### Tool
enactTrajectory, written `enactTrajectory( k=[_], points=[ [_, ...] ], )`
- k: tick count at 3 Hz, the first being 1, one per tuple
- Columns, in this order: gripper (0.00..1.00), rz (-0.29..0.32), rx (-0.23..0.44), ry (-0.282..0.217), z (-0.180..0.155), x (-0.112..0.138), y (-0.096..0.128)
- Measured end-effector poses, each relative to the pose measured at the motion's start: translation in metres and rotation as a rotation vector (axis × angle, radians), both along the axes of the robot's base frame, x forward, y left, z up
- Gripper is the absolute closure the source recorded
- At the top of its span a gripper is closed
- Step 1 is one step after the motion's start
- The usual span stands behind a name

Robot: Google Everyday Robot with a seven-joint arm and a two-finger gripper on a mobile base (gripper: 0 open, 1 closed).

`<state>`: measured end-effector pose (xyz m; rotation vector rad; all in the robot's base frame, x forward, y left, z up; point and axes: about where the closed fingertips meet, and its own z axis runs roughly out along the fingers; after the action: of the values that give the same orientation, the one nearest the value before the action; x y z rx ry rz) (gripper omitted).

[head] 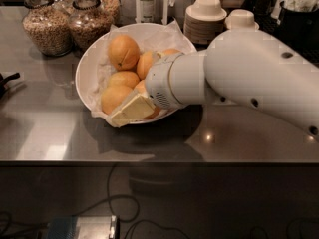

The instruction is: Pick orange from white bowl

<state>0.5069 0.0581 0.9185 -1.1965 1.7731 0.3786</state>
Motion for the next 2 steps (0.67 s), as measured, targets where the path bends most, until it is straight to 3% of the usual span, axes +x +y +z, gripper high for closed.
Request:
enactTrajectory(
  k=[2],
  points=[
    [0.00,-0.032,-0.001,0.018,-0.0011,0.0011,-0.0062]
  ],
)
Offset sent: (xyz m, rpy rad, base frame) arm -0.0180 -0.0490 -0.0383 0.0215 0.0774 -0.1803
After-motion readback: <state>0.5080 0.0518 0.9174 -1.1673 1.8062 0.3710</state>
